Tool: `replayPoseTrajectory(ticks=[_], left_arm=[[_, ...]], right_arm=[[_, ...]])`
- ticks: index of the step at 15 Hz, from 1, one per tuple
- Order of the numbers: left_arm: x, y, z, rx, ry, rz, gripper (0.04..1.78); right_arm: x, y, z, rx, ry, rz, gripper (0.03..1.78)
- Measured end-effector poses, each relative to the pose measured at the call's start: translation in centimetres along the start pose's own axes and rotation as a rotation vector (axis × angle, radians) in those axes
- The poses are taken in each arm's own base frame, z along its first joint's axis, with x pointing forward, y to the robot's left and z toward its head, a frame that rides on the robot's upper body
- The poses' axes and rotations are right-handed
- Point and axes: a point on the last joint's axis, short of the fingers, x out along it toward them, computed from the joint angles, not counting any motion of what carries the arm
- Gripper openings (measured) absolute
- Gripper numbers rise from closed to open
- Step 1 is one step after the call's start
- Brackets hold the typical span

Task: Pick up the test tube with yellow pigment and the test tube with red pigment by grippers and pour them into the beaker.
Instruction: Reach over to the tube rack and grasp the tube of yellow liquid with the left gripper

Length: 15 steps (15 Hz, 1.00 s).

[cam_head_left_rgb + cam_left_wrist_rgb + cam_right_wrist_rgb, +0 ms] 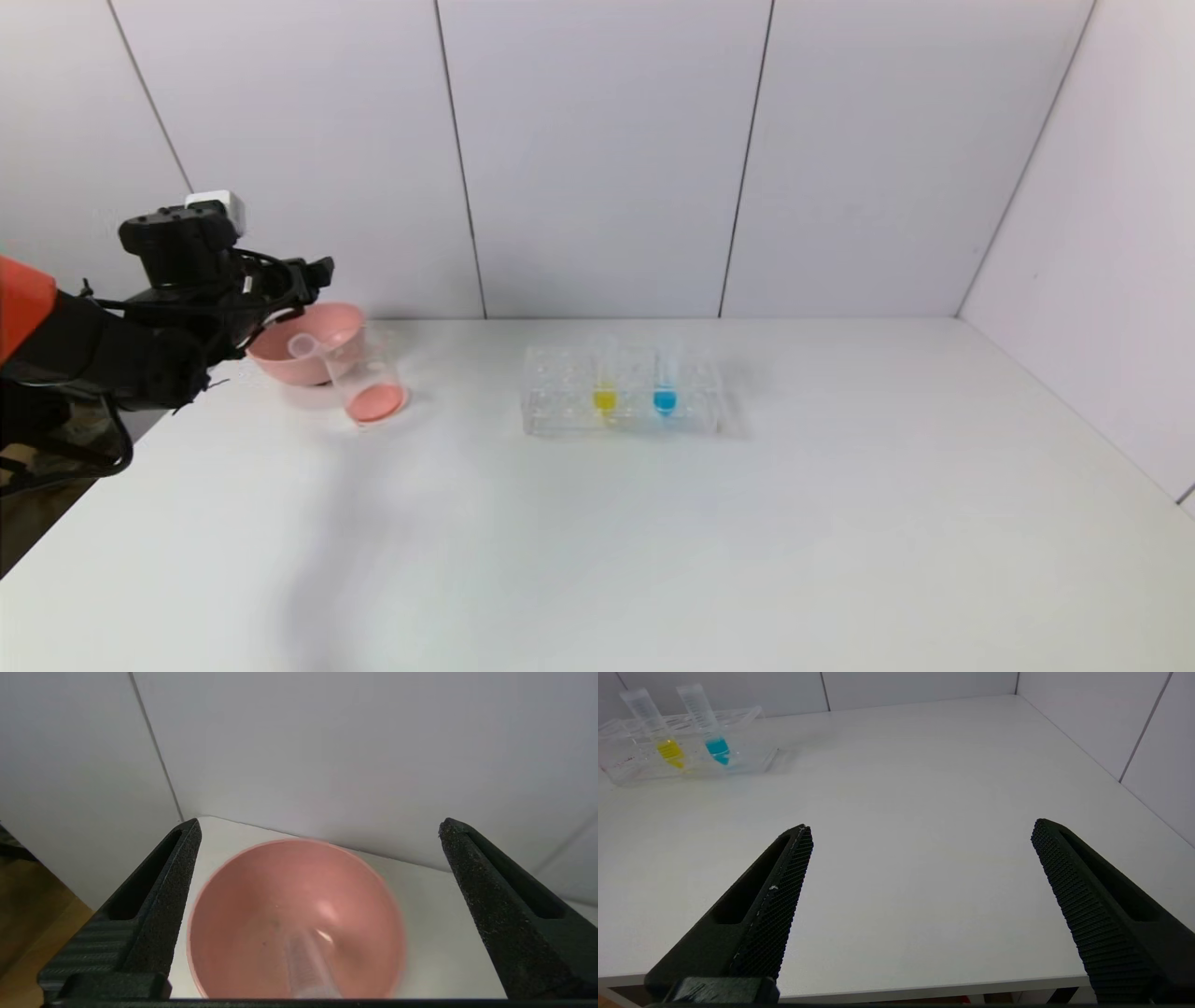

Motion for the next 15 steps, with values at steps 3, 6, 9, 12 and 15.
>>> replayPoseTrajectory(ticks=[3, 6, 9, 12, 15], left_arm=[[-5.3, -0.2, 0.8, 0.000, 0.078, -0.267, 1.76], [-11.0, -0.9, 0.7, 0.014, 0.137, -0.578, 1.76], [-16.0, -4.2, -0.4, 0.066, 0.171, -0.848, 1.76], [-20.3, -9.1, -1.5, 0.119, 0.187, -0.940, 1.76], [-24.6, -14.3, -2.4, 0.136, 0.198, -0.928, 1.76]], right_arm=[[0.0, 0.0, 0.0, 0.000, 0.000, 0.000, 1.71], [0.0, 0.0, 0.0, 0.000, 0.000, 0.000, 1.71], [0.0, 0.0, 0.0, 0.000, 0.000, 0.000, 1.71], [0.0, 0.0, 0.0, 0.000, 0.000, 0.000, 1.71], [0.0, 0.0, 0.0, 0.000, 0.000, 0.000, 1.71]])
